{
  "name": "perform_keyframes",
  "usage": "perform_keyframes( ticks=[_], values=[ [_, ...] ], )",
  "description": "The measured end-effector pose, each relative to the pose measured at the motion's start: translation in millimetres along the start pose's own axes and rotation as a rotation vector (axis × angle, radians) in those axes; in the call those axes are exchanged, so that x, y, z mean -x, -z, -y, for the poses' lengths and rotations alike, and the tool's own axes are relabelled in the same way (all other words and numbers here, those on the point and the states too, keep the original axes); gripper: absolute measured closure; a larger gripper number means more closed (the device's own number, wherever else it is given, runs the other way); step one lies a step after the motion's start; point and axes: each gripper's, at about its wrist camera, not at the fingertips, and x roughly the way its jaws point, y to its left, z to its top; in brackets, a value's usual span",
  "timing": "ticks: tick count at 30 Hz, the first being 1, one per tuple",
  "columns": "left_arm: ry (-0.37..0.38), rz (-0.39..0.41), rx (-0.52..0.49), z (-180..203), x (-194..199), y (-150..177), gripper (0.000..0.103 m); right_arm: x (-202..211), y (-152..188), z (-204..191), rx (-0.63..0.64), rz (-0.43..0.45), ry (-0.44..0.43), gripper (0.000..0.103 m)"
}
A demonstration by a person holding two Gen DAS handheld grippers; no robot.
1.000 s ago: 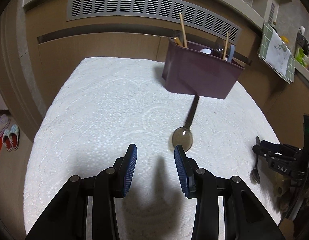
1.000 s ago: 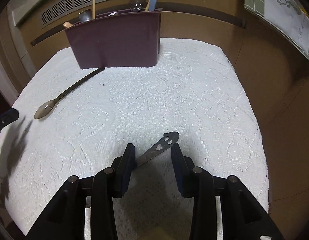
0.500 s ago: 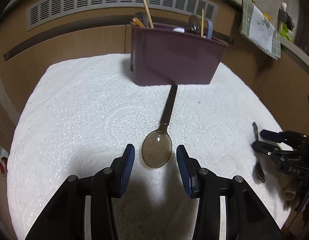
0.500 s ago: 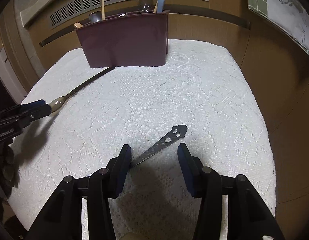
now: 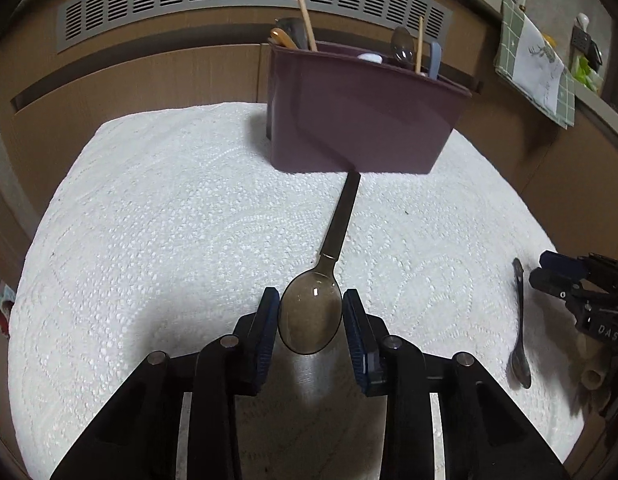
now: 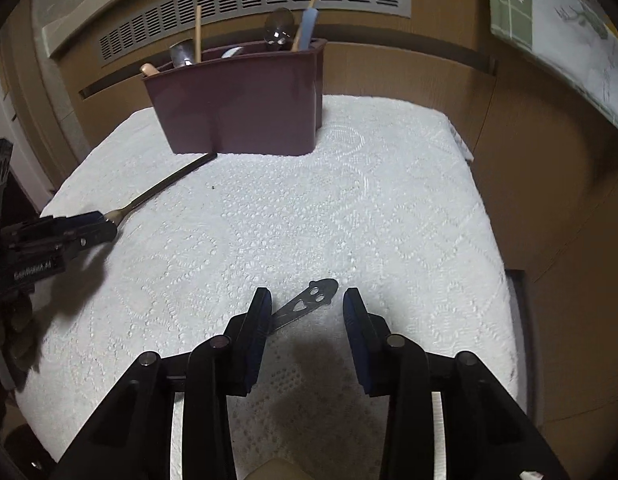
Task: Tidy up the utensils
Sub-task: 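Grasp the grey translucent spoon with the left gripper while the right lifts the metal spoon, then carry both spoons up over the purple caddy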
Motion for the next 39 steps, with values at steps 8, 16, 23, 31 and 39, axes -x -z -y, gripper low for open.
perform_keyframes(
  ticks=[8,16,23,31,39],
  values=[
    [0.005,0.097,0.011,-7.1,42.4,4.2,0.070,-29.5,-35.7,13.8,0.038,-0.021,0.064,0.074],
    [0.033,0.234,0.011,-3.3,108.0,7.2,0.070,-39.0,-22.1,22.9,0.028,-0.041,0.143,0.073],
    [0.063,0.296,0.006,7.7,141.8,8.0,0.070,10.3,37.5,1.1,0.000,-0.105,0.044,0.070],
    [0.050,0.286,0.042,3.9,149.5,12.6,0.070,56.0,56.6,-58.6,0.182,-0.029,-0.237,0.070],
    [0.047,0.267,0.058,-0.7,150.7,13.3,0.070,7.2,38.1,-115.6,0.425,-0.067,-0.242,0.072]
  ],
)
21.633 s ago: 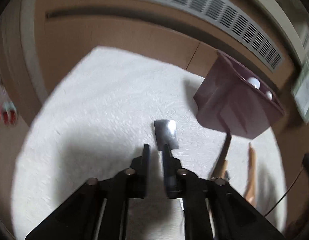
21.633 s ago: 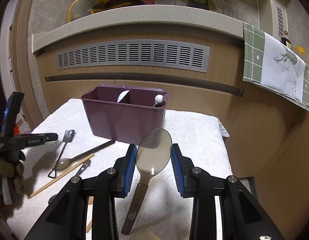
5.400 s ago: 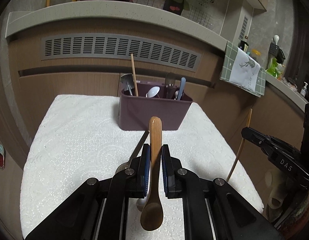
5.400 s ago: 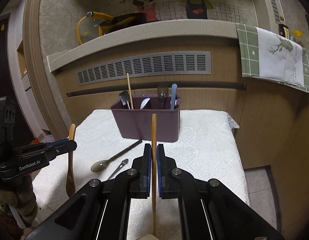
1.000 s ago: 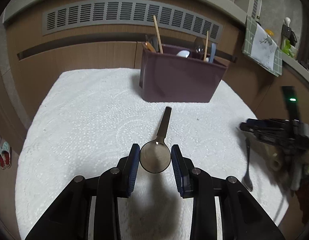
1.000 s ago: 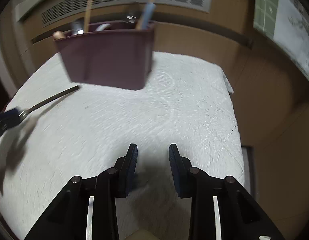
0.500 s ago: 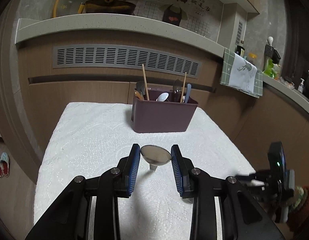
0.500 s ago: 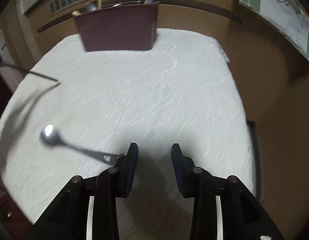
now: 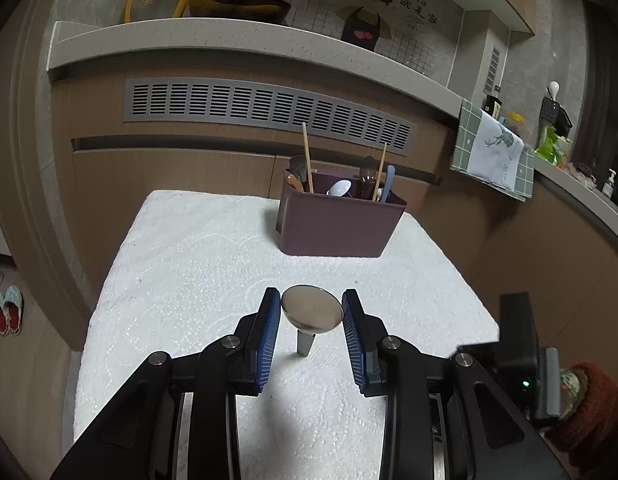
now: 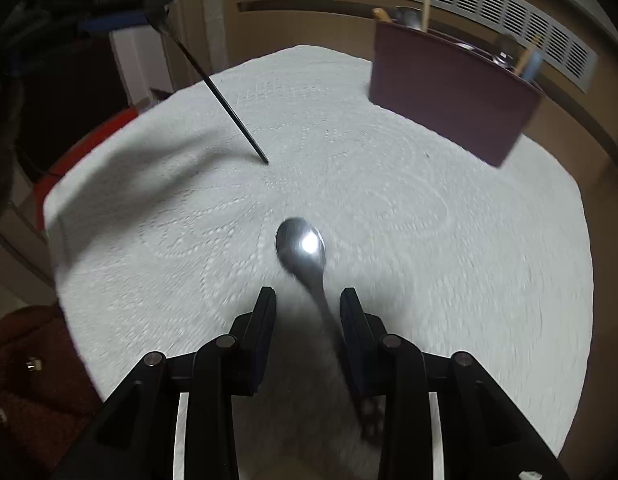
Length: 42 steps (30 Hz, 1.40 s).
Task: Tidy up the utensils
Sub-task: 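Carry both spoons up over the purple caddy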
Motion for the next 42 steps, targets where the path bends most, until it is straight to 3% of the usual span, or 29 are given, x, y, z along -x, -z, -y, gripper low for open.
perform_keyframes(
  ticks=[8,22,34,39,42],
  values=[
    [-0.008,-0.008,-0.011,3.3,-0.6,-1.0,0.070,-14.0,-28.0,2.0,0.008,0.005,0.016,0.077],
    [-0.015,-0.004,-0.060,25.5,5.1,-5.0,0.071,89.9,-27.0,50.2,-0.258,0.296,0.117,0.078],
    [0.009,-0.005,-0.061,32.9,3.2,-14.3,0.071,110.1,-23.1,55.9,-0.296,0.362,0.142,0.078],
    [0.044,0.056,-0.086,40.3,9.4,-57.6,0.071,119.5,-34.3,68.9,-0.317,0.395,0.164,0.078],
    [0.090,0.153,-0.115,48.2,20.6,-109.6,0.071,155.2,-63.9,86.0,-0.307,0.503,0.219,0.078]
  ],
)
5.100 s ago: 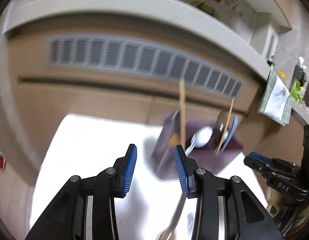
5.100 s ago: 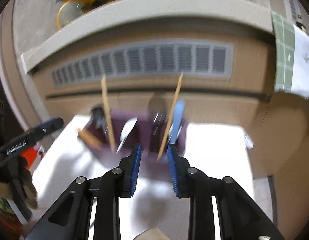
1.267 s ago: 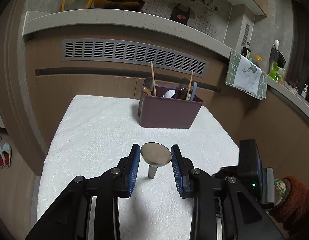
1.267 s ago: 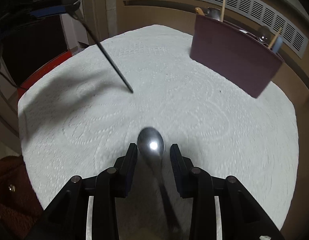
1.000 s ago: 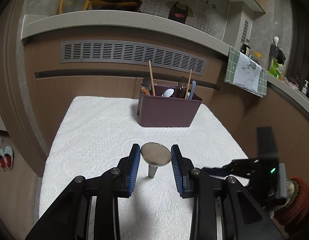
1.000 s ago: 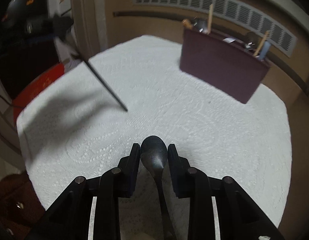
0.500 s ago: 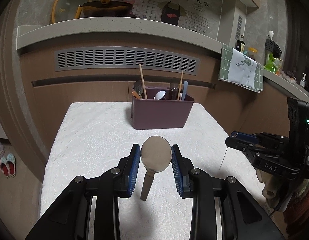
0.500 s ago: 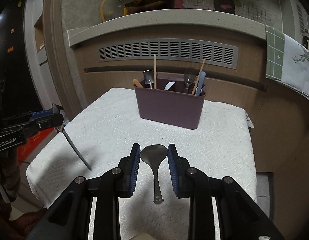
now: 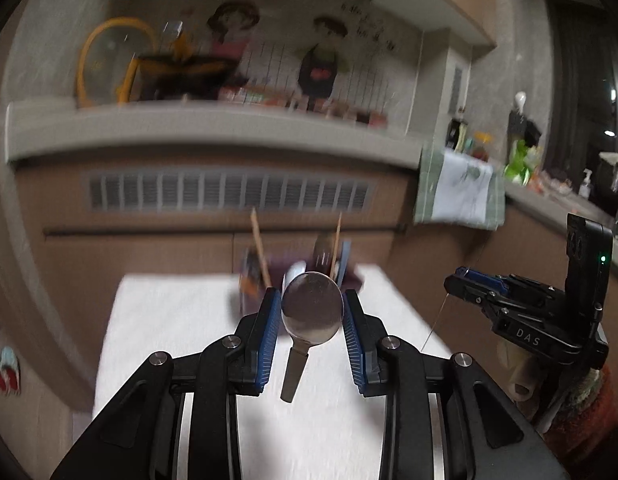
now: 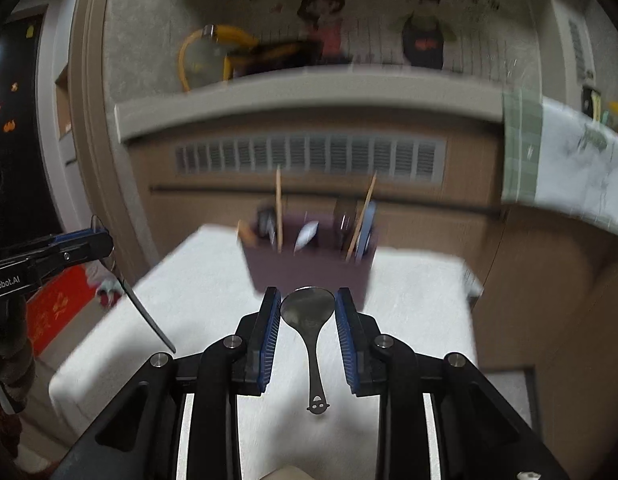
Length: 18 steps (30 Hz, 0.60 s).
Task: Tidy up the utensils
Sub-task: 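Carry both spoons up over the purple caddy, then open both grippers to drop both spoons into the caddy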
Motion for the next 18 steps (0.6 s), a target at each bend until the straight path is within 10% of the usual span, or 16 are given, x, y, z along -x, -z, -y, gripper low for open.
perform_keyframes(
  ticks=[8,18],
  values=[
    [0.071,0.109,0.013,-18.2,-52.5,-92.5,0.071,2.1,-115.7,26.5,-0.058,0.233,0.055,0.078],
    [0.106,-0.094,0.129,-62.4,-157.3,-89.7,0.071,-106.6,-119.7,39.4,-0.072,0.087,0.020,0.078]
  ],
)
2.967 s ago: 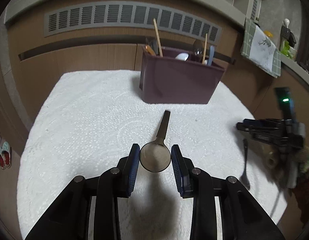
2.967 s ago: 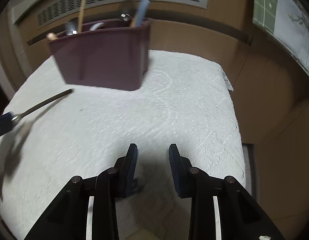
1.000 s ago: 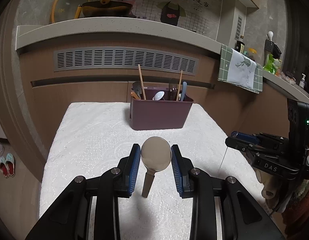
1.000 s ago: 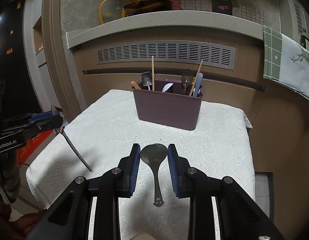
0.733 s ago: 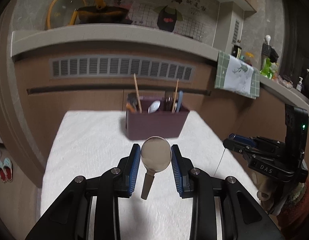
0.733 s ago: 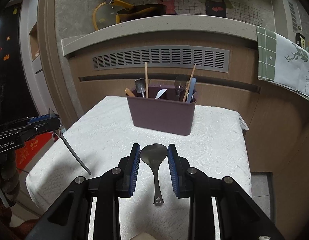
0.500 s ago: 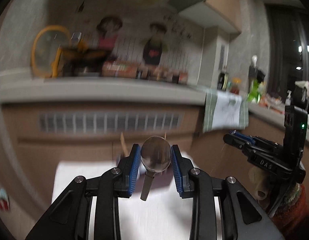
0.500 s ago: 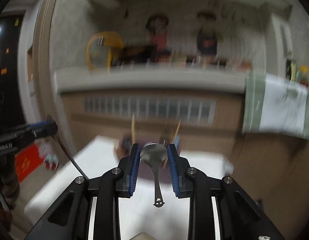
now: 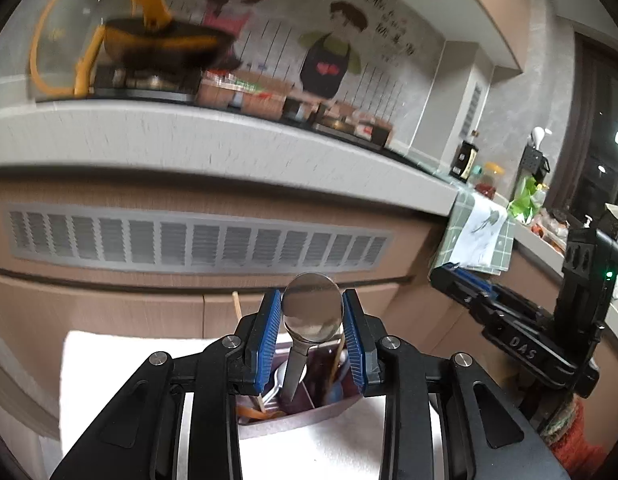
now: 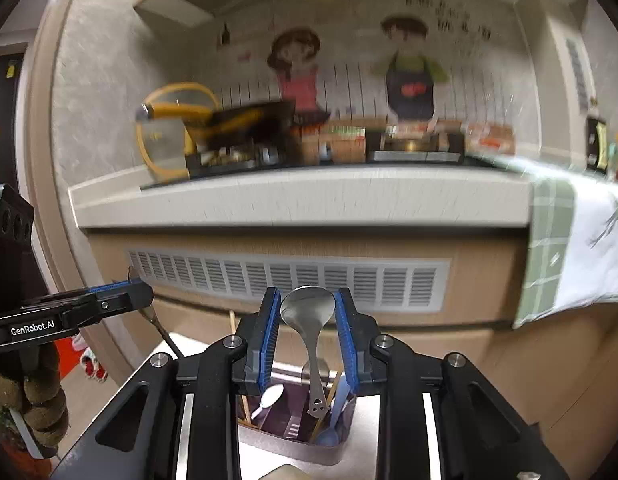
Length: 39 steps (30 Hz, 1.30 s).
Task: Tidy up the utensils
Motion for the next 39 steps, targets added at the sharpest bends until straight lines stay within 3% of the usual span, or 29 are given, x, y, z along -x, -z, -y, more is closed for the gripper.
perform_keyframes(
  ticks=[12,16,19,25,30,34,39],
  values=[
    [0.002,-0.161,0.072,-27.3,-72.5,30.9,0.071,-77.8,43.4,15.7,-0.070,-0.149,-0.022,0.078],
    [0.022,-0.210,0.095,-32.8,-88.3,44.4,0.061,-101.2,58.8,24.5,-0.101,-0.266,-0.065,0.076],
    [0.002,-0.202,0.071,-28.7,-84.8,53.1,0.054,-100.8,66.7,29.7,-0.115,-0.282,-0.059,0.075],
    [-0.120,-0.079,0.012,-15.4,-33.9,76.9,0.054,-61.0,78.0,27.3,-0.096,-0.238,0.006,0.075],
    [-0.252,0.001,-0.073,6.9,27.5,126.3,0.054,0.5,103.6,9.8,-0.075,-0.176,0.024,0.075],
    [-0.328,0.015,-0.138,29.1,64.8,169.3,0.054,51.1,129.6,-9.3,-0.079,-0.161,-0.028,0.075],
    [-0.348,0.020,-0.110,52.5,106.4,213.4,0.054,104.9,163.1,-37.4,-0.042,-0.135,-0.013,0.075]
  ],
)
